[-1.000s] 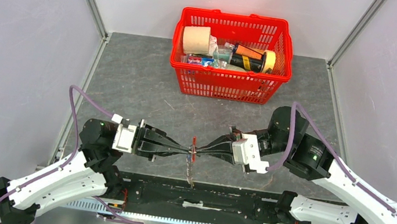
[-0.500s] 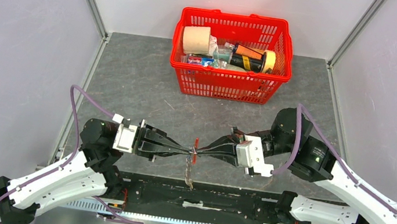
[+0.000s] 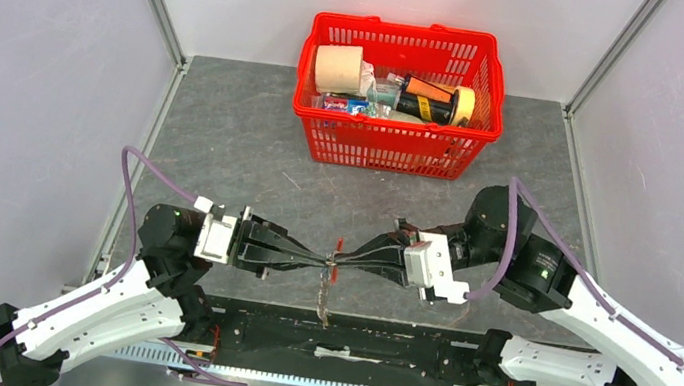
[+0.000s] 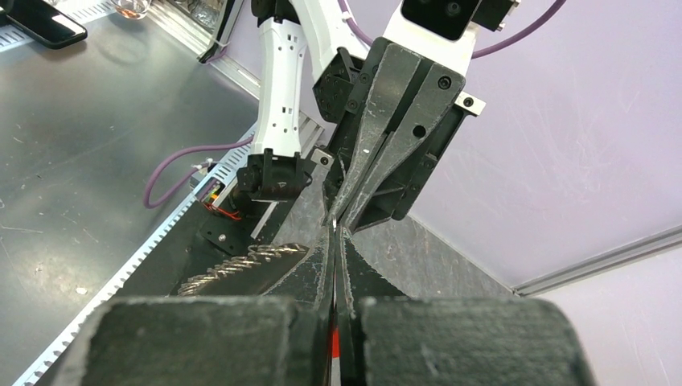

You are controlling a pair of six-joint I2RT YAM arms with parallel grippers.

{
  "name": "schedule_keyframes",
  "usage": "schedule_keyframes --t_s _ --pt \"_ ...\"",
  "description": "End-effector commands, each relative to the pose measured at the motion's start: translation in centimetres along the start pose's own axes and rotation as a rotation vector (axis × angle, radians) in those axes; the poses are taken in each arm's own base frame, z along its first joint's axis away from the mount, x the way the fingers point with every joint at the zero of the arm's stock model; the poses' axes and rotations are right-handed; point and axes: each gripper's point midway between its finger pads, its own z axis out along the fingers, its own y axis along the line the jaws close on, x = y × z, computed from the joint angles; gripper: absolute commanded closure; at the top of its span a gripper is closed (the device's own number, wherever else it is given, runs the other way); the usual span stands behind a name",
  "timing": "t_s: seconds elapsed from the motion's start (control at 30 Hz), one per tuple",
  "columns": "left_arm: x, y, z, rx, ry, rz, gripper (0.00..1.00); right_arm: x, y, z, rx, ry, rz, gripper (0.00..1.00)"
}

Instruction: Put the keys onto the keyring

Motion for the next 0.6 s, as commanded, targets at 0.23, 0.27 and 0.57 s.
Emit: schedule_keyframes --t_s 0.23,0.27,0.57 --pt "-1.6 -2.0 0.6 0.126 -0.045 -0.036 0.98 -2.3 -0.4 0.1 -0.046 -0.015 -0.015 1.0" --pt "-1.7 -2.3 0.7 0.139 -0.049 -0.044 0.98 -2.2 -0.1 0.1 -0.063 -0.01 -0.009 1.0" --pt "-2.3 -4.1 0.9 0.249 -0.058 -0.092 0.98 -2.2 1.5 -0.9 -0.159 0.068 0.05 1.0"
